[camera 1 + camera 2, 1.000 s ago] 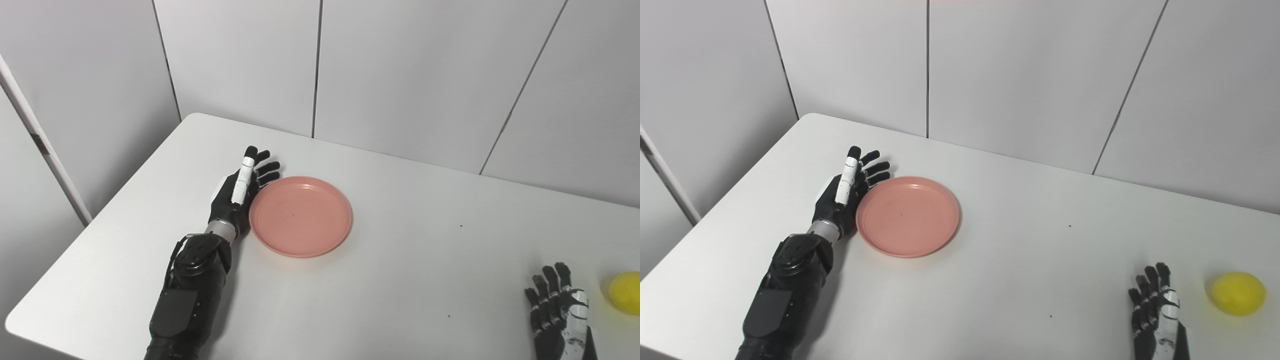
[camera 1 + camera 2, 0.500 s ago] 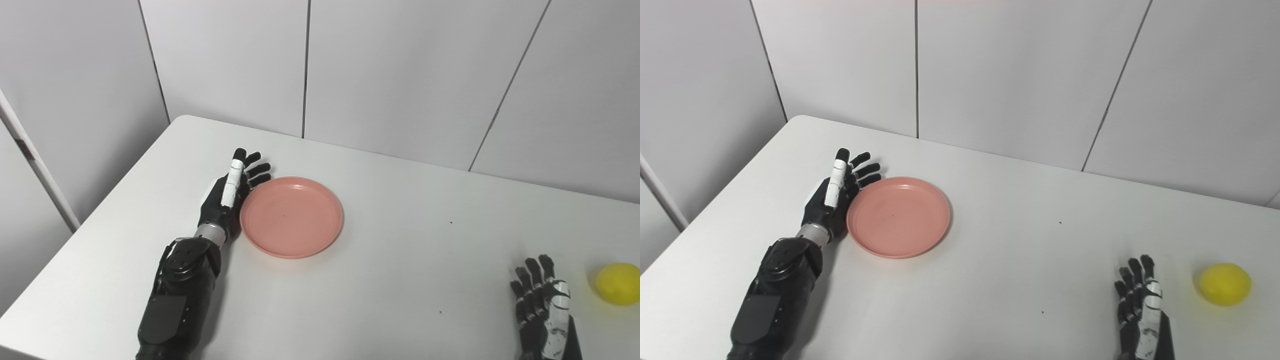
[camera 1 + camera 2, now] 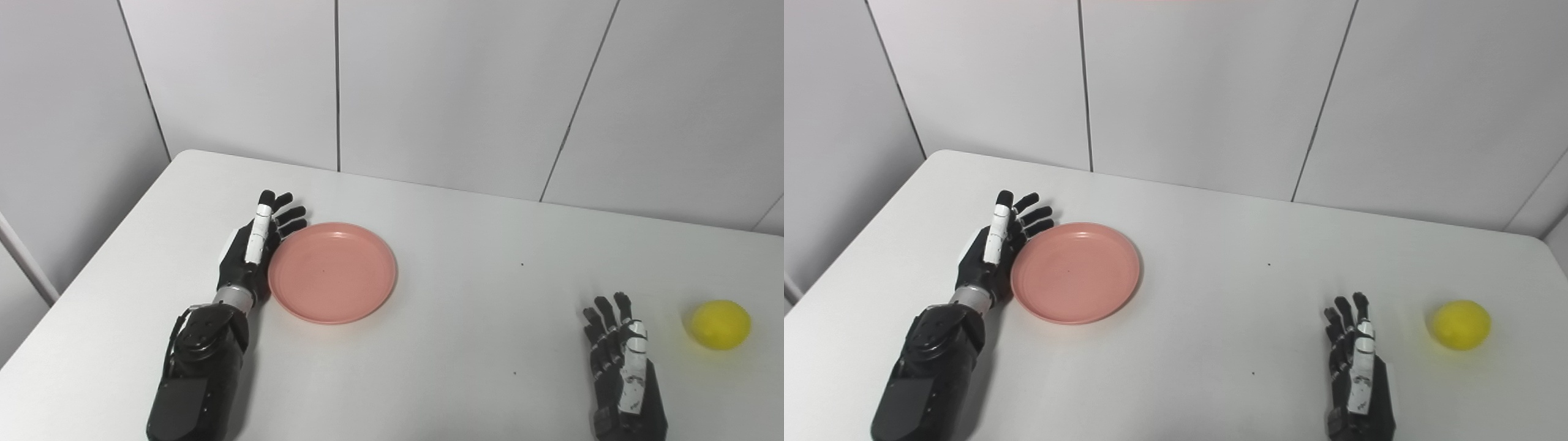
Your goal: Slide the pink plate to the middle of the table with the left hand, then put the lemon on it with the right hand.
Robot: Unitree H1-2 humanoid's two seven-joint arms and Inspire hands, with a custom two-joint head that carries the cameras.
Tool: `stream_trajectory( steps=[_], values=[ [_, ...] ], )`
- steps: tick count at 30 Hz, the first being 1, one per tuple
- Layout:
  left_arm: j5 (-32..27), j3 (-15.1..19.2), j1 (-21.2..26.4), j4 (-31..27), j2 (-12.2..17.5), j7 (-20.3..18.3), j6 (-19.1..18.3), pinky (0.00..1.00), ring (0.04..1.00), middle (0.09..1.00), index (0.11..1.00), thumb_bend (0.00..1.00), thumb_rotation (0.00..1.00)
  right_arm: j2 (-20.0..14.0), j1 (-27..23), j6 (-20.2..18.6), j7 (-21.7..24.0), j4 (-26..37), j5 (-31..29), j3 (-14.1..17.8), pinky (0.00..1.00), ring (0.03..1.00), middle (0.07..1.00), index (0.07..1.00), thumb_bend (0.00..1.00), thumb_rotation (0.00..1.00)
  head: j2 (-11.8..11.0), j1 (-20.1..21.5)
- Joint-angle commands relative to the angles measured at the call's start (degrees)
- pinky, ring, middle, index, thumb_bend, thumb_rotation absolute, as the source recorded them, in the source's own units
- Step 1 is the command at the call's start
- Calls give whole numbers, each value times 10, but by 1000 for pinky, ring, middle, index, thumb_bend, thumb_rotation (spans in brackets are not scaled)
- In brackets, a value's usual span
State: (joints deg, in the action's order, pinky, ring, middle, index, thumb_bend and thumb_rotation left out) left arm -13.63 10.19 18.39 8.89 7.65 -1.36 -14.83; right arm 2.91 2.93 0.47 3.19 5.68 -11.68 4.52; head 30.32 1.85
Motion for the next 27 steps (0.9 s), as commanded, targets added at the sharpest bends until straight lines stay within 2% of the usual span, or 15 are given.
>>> stream_trajectory(
  steps=[1,15,19,27],
  values=[
    [3,-3,3,7,-1,-1,0,817,797,788,828,970,900,19,19,17,-3,-37,0,-9,1000,934,944,987,642,974,2,8],
    [-3,-1,2,25,-6,-11,18,808,803,797,845,952,907,27,16,14,-15,-36,16,-20,1000,927,936,988,677,970,4,27],
    [0,-2,3,27,-7,-11,17,803,809,808,849,959,909,31,16,6,-18,-32,13,-20,1000,925,928,966,689,945,5,32],
    [0,-8,4,24,-14,-10,11,814,816,807,850,955,906,33,14,15,-24,-35,23,-24,1000,921,926,970,698,945,6,36]
  ],
)
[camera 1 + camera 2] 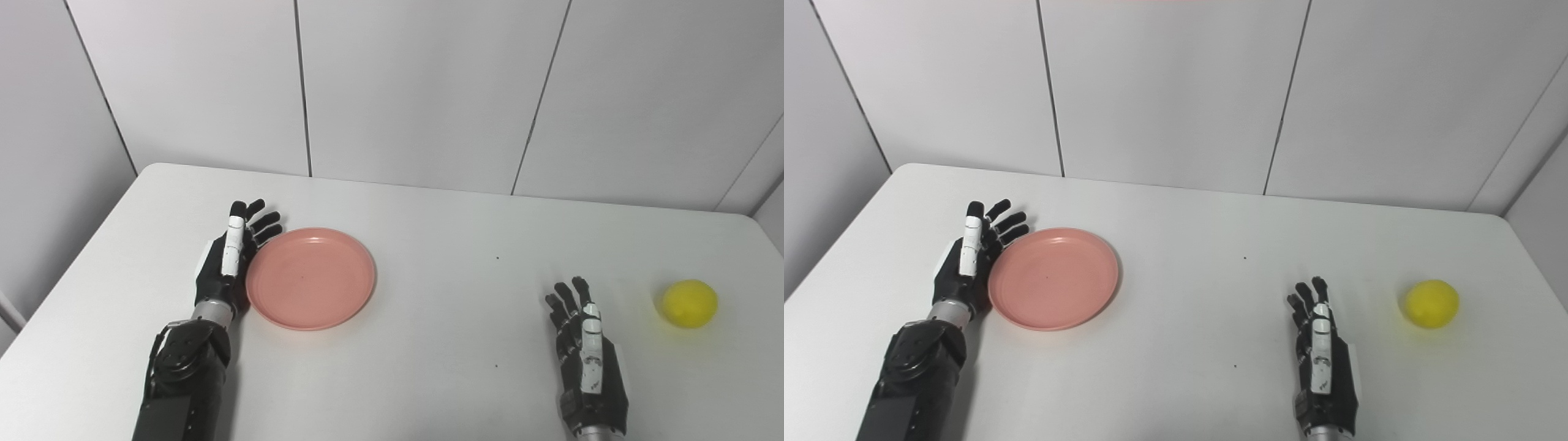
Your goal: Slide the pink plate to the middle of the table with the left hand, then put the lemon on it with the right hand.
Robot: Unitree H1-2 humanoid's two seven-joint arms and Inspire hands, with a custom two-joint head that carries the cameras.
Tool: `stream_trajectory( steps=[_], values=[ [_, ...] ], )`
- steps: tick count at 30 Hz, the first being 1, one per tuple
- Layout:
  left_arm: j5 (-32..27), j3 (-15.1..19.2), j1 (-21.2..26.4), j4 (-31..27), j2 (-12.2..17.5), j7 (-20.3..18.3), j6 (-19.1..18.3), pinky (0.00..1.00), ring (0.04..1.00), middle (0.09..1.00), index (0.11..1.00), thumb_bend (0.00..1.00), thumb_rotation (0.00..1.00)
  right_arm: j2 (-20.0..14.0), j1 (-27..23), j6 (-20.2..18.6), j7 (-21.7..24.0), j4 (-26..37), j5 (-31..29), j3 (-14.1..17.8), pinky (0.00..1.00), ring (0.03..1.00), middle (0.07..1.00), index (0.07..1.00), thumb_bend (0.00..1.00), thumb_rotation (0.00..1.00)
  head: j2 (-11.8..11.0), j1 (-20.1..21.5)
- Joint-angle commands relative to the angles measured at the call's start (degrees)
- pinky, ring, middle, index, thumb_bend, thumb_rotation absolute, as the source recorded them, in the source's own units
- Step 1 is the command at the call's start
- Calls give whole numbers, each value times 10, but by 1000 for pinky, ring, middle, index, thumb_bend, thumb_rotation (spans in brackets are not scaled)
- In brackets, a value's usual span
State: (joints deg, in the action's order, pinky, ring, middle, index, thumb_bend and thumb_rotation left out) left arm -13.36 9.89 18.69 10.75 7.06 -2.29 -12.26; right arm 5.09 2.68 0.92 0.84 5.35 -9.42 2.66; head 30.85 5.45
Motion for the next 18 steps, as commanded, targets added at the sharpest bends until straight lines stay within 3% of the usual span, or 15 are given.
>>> stream_trajectory(
  steps=[1,18],
  values=[
    [-3,-6,1,3,-11,0,-17,813,815,806,847,953,903,11,16,13,0,-32,-2,-5,1000,921,926,970,696,945,1,0],
    [4,-28,-1,-14,-27,6,-37,783,782,787,836,924,913,14,13,13,-2,-35,-5,-3,994,917,923,965,692,932,-1,-5]
  ],
)
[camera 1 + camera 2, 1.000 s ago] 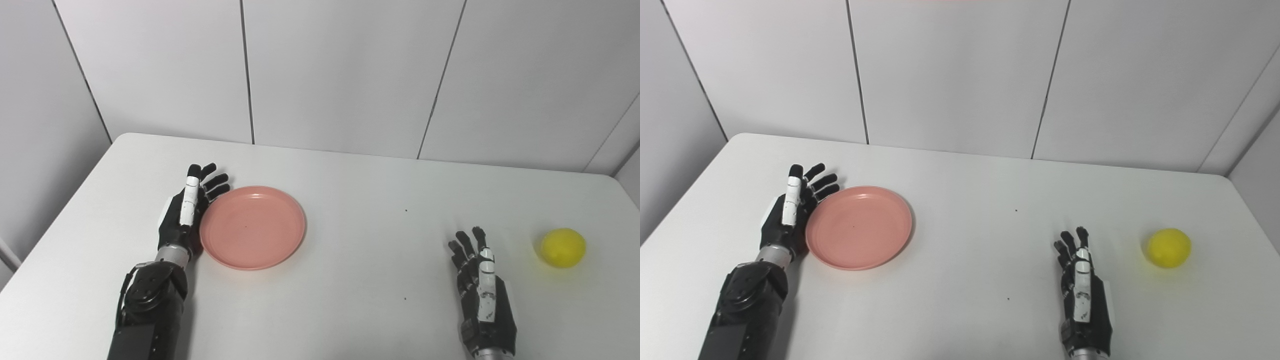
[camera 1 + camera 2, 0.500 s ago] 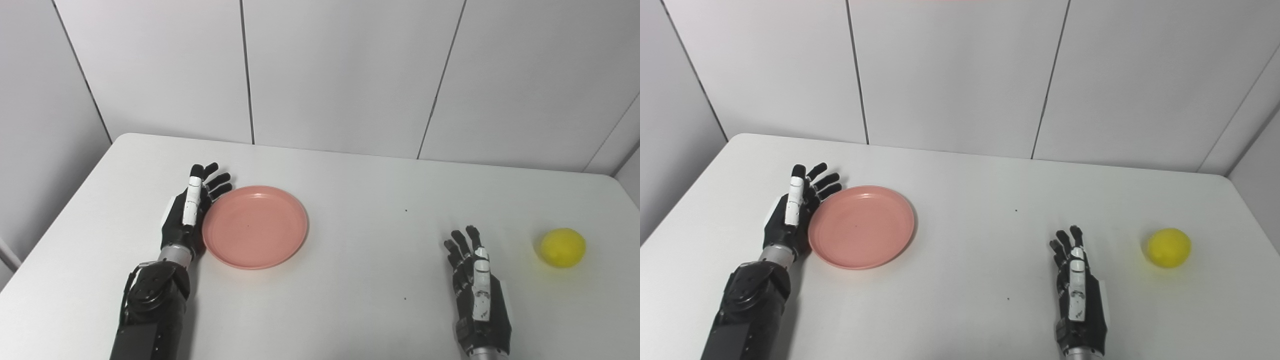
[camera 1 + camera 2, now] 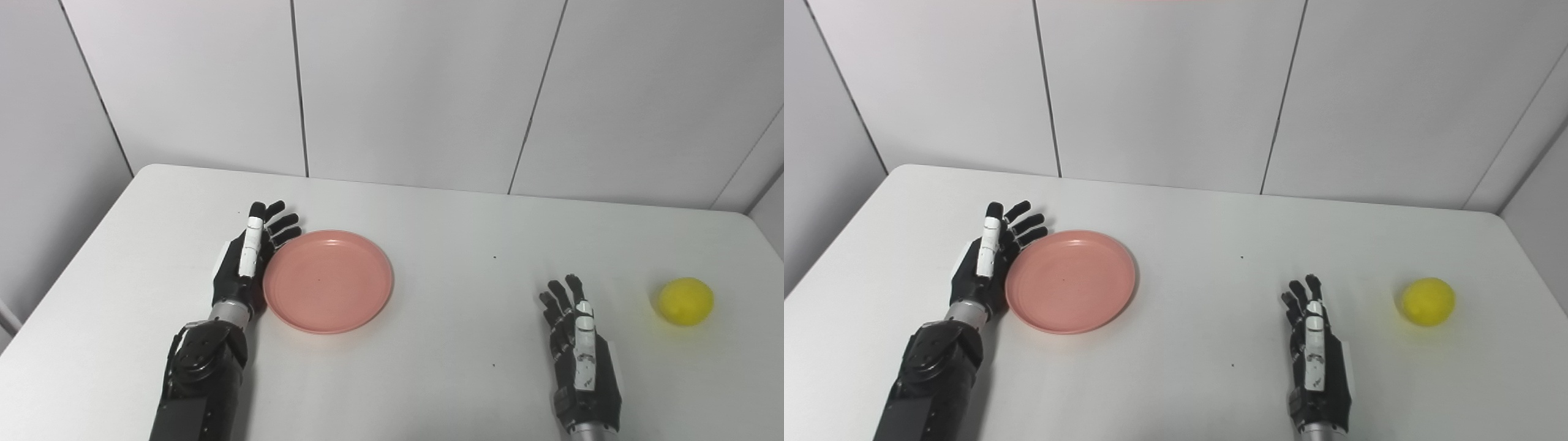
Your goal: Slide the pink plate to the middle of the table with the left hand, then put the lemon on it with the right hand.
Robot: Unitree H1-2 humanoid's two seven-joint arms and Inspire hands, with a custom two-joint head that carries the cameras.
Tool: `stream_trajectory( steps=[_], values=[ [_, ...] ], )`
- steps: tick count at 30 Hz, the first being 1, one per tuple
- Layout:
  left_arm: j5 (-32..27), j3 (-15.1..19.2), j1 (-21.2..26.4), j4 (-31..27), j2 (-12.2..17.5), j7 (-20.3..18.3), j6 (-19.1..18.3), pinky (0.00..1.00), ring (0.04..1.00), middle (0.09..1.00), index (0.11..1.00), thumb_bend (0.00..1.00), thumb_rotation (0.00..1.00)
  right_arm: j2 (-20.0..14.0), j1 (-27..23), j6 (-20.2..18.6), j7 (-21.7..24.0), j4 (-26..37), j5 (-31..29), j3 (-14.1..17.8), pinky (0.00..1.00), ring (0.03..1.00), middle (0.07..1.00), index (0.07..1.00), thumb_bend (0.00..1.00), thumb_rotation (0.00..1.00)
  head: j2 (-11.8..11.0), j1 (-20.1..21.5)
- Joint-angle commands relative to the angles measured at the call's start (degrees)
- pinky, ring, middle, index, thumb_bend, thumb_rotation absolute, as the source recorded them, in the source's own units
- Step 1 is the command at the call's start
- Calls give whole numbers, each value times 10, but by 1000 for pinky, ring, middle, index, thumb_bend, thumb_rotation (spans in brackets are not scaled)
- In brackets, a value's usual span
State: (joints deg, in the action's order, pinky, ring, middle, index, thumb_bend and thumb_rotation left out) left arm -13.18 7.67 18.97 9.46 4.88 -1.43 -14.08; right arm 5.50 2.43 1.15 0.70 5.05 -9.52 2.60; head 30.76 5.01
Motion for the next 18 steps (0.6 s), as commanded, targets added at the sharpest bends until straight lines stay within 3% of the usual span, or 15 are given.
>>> stream_trajectory(
  steps=[1,18],
  values=[
    [4,-9,-6,-4,-5,-4,-20,786,786,791,841,920,922,10,16,9,-1,-31,-4,-3,994,917,923,964,700,932,1,0],
    [7,-28,-8,0,-19,-4,-20,776,782,789,834,922,921,10,14,8,0,-34,-4,-5,1000,921,928,967,701,929,-1,5]
  ],
)
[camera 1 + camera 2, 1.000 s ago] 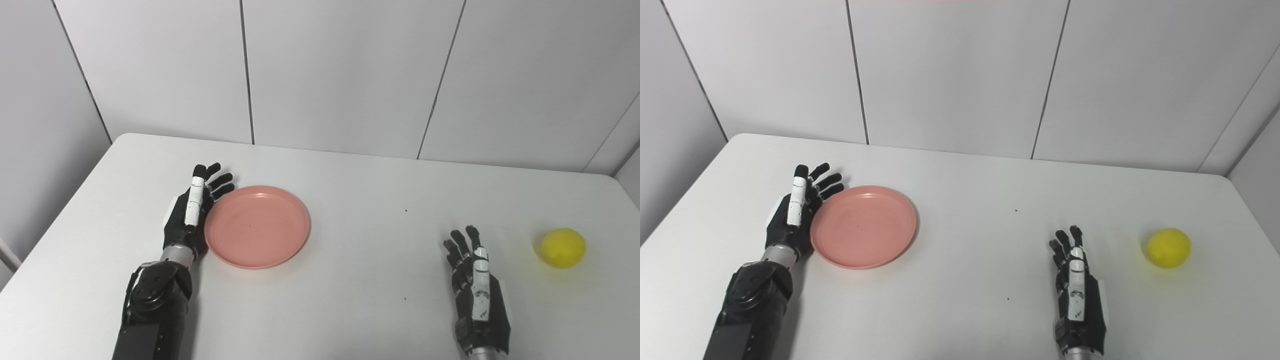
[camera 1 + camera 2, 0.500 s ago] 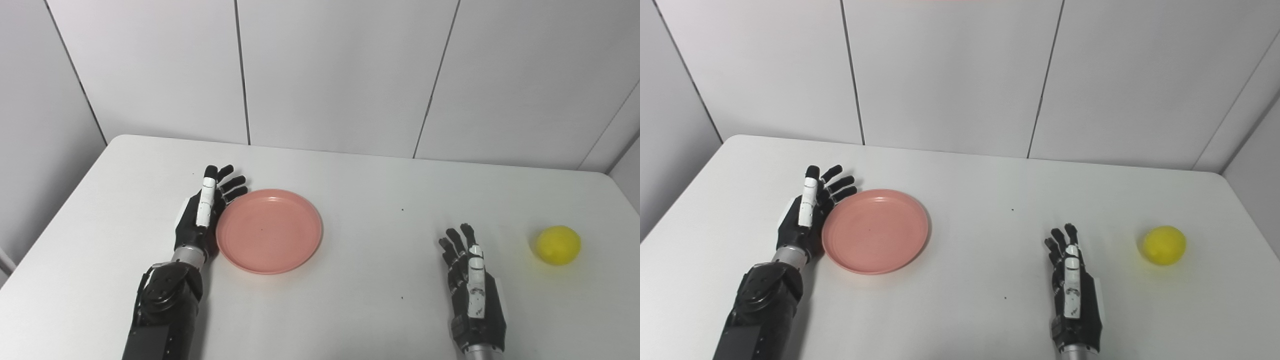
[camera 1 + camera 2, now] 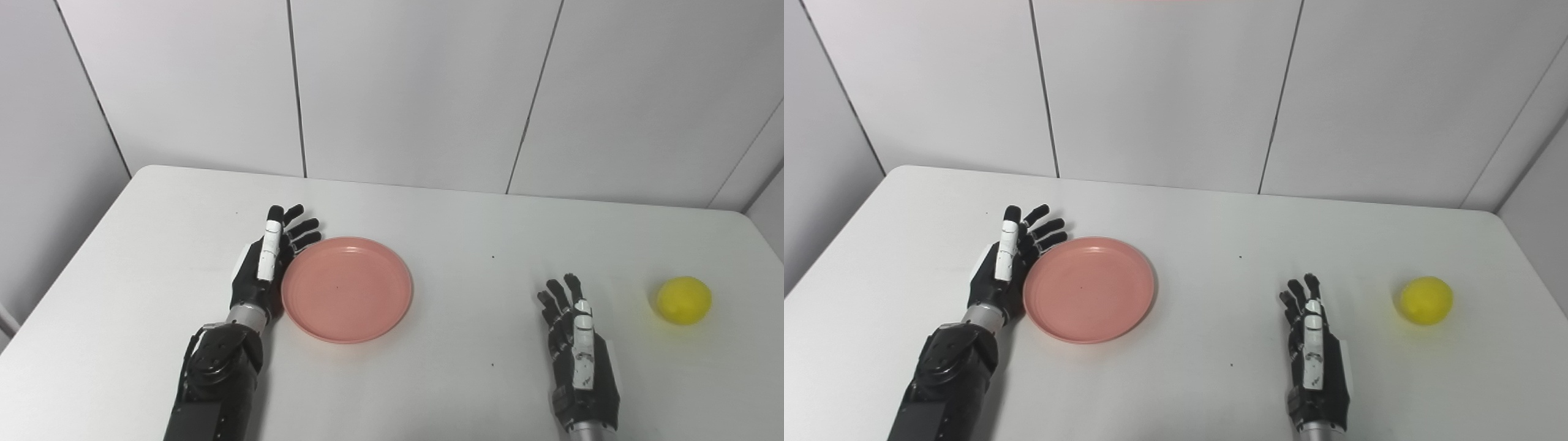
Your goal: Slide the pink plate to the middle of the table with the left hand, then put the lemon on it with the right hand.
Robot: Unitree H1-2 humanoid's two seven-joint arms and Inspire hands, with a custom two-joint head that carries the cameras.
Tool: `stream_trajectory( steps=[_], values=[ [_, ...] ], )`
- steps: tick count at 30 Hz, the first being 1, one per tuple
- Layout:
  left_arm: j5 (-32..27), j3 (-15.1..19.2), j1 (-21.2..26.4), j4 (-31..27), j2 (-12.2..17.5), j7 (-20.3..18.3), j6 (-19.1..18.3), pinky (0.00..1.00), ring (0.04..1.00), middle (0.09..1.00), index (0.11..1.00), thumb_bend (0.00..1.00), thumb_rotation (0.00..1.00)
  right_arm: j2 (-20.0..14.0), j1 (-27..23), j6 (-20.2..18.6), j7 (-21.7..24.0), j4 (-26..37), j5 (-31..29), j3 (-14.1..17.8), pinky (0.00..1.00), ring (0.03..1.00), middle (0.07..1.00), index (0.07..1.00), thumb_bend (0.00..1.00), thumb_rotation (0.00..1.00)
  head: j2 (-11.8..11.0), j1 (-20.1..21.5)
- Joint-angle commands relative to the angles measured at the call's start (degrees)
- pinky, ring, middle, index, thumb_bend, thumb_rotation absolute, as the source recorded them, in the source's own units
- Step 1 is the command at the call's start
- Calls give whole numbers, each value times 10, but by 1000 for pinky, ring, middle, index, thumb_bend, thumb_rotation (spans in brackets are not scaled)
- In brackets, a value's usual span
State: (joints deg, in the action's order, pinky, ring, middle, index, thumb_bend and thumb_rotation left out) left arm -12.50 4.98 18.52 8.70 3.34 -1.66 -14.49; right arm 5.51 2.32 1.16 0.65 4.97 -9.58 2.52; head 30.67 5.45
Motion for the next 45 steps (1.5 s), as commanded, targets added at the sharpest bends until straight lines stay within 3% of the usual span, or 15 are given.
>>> stream_trajectory(
  steps=[1,8,19,26,29,35,45],
  values=[
    [-1,-1,-3,8,-5,-2,-17,770,778,787,828,925,918,11,15,8,0,-33,-3,-4,1000,921,927,965,705,923,0,1],
    [-3,-1,-1,11,-13,-2,-20,763,767,777,806,910,912,14,13,13,-2,-39,-1,-5,1000,920,927,967,696,922,-2,9],
    [2,-16,-6,7,-22,-10,-26,809,780,788,849,914,927,17,10,6,-6,-38,1,-5,1000,919,923,968,712,903,-1,16],
    [11,-26,-16,3,-30,-10,-23,756,774,788,832,917,922,20,10,8,-8,-37,0,-6,1000,913,916,963,697,901,0,16],
    [8,-30,-22,1,-34,-12,-28,778,781,790,834,941,905,22,11,7,-10,-34,1,-6,1000,909,914,960,696,900,0,16],
    [17,-40,-31,-4,-40,-8,-25,762,779,786,838,974,885,21,9,14,-9,-40,1,-8,1000,911,918,963,700,896,0,17],
    [38,-42,-33,-10,-62,9,-21,814,811,814,852,936,906,22,9,10,-12,-37,0,-8,1000,910,915,960,715,892,1,18]
  ],
)
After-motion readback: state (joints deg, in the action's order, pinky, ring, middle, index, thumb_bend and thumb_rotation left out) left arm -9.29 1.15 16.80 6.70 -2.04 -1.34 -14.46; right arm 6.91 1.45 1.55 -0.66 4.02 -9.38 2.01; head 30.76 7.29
